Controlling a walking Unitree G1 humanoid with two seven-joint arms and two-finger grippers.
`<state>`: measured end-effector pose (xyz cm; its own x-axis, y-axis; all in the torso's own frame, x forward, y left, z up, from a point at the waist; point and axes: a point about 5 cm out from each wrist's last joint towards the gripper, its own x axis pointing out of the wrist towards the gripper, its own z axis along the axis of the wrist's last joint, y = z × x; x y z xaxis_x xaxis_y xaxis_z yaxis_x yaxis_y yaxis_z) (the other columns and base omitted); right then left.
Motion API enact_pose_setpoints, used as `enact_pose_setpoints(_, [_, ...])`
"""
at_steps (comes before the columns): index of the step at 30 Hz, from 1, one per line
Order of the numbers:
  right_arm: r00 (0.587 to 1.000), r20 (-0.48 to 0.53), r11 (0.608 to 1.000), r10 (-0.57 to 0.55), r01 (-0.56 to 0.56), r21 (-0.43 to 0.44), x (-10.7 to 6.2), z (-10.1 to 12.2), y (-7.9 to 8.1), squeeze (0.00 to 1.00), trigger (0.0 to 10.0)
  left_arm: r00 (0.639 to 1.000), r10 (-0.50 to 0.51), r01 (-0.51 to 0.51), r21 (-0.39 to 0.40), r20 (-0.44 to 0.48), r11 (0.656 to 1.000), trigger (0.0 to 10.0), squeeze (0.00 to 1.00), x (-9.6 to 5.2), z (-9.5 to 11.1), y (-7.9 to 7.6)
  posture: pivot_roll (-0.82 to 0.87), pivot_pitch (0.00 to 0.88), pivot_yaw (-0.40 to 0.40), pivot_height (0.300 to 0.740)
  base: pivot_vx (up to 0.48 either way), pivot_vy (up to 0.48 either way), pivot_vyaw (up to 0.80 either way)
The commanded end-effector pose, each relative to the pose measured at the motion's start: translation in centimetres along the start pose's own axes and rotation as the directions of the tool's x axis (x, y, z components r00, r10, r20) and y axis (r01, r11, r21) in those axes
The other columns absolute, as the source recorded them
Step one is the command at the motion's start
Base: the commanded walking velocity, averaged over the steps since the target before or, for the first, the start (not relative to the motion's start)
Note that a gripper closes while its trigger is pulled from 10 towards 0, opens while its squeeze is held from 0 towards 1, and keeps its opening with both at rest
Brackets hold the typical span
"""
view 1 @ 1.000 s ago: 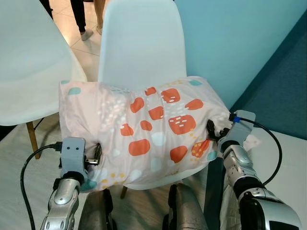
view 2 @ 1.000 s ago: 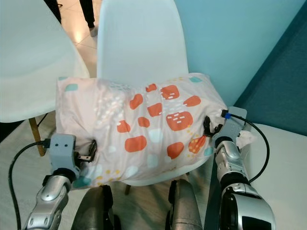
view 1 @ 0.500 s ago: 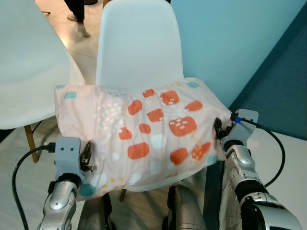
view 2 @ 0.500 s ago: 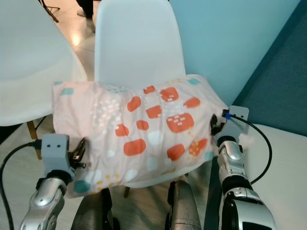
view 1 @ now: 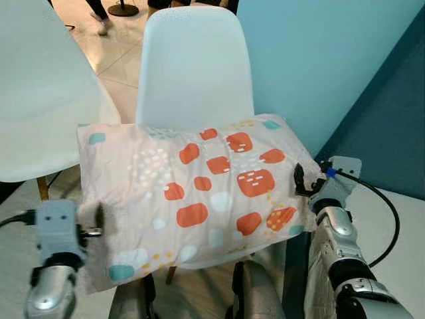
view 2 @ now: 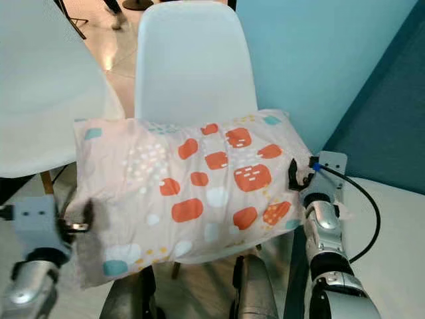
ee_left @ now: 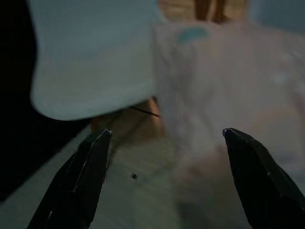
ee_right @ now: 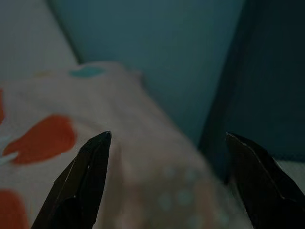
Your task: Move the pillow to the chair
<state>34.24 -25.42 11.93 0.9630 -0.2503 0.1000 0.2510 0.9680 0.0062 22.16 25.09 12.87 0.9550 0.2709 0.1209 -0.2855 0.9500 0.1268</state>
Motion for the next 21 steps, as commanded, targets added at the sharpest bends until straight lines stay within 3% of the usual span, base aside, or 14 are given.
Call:
enact_pose_setpoints(1, [0.991,0.04,0.989,-0.126,0.128,-0.072,0.0,0.7,-2.0,1.0,10.0,0.997,0.076,-0.076,0.006,0.02,0.997,10.0,0.0,0.1,0.6,1.8,0.02,0.124,-0.104,0.59,0.0,0.0,0.0])
enact_pose_setpoints(4, [0.977,0.06,0.973,-0.204,0.209,-0.096,0.2,1.3,-3.0,0.96,10.0,0.989,0.142,-0.142,0.005,0.045,0.99,10.0,0.0,0.3,1.2,2.9,0.02,0.124,-0.104,0.59,0.0,0.0,0.0])
enact_pose_setpoints(5, [0.961,0.088,0.954,-0.263,0.272,-0.123,0.4,2.0,-3.7,0.0,10.0,0.972,0.224,-0.224,-0.003,0.068,0.975,10.0,0.0,0.5,1.7,4.3,0.02,0.12,-0.101,0.59,0.0,0.0,0.0])
enact_pose_setpoints(6, [0.953,0.117,0.951,-0.281,0.292,-0.101,0.6,2.6,-3.8,0.0,10.0,0.951,0.296,-0.298,0.0,0.094,0.955,10.0,0.0,0.8,2.3,5.4,0.03,0.111,-0.1,0.59,0.0,0.0,0.0])
enact_pose_setpoints(8, [0.956,0.124,0.96,-0.264,0.274,-0.066,0.8,3.0,-3.5,0.0,10.0,0.938,0.327,-0.33,0.002,0.116,0.944,10.0,0.0,1.1,2.9,5.9,0.03,0.111,-0.1,0.59,0.0,0.0,0.0])
enact_pose_setpoints(9, [0.991,0.055,0.992,-0.126,0.124,0.034,1.2,2.2,-0.8,0.0,10.0,0.967,0.231,-0.232,0.004,0.105,0.973,10.0,0.0,2.5,3.1,4.0,0.03,0.094,-0.1,0.59,0.0,0.0,0.0])
enact_pose_setpoints(10, [0.999,0.015,0.996,-0.05,0.049,0.076,1.3,1.7,0.6,0.0,10.0,0.984,0.156,-0.157,0.004,0.083,0.988,10.0,0.0,3.0,2.9,2.6,0.03,0.094,-0.1,0.59,0.0,0.0,0.0])
enact_pose_setpoints(13, [0.989,-0.032,0.987,0.145,-0.142,0.081,0.6,0.4,4.7,0.0,10.0,0.997,-0.074,0.074,-0.004,-0.033,0.997,10.0,0.0,3.8,0.6,-1.9,0.03,0.07,-0.099,0.59,0.0,0.0,0.0])
enact_pose_setpoints(14, [0.989,-0.032,0.987,0.145,-0.142,0.081,0.6,0.4,4.7,0.0,10.0,0.997,-0.074,0.074,-0.004,-0.033,0.997,10.0,0.0,3.8,0.6,-1.9,0.03,0.07,-0.099,0.59,0.0,0.0,0.0])
enact_pose_setpoints(16, [0.972,-0.05,0.972,0.231,-0.228,0.047,-0.3,-0.4,7.8,0.0,10.0,0.983,-0.125,0.114,-0.085,-0.138,0.99,10.0,0.0,4.6,-1.0,-4.6,0.02,0.062,-0.092,0.59,0.0,0.0,0.0])
enact_pose_setpoints(18, [0.972,-0.05,0.972,0.231,-0.228,0.047,-0.3,-0.4,7.8,0.0,10.0,0.983,-0.125,0.114,-0.085,-0.138,0.99,10.0,0.0,4.6,-1.0,-4.6,0.02,0.062,-0.092,0.59,0.0,0.0,0.0])
enact_pose_setpoints(20, [0.967,-0.088,0.971,0.238,-0.236,0.034,-0.8,-1.3,8.7,0.0,10.0,0.976,-0.108,0.095,-0.077,-0.19,0.992,10.0,0.0,5.3,-1.7,-5.5,0.02,0.06,-0.09,0.59,0.0,0.0,0.0])
enact_pose_setpoints(21, [0.949,-0.169,0.964,0.265,-0.265,0.023,-1.9,-3.1,9.5,0.0,10.0,0.973,-0.049,0.05,-0.001,-0.228,0.999,10.0,0.0,5.8,-2.6,-5.9,0.02,0.059,-0.088,0.59,0.0,0.0,0.0])
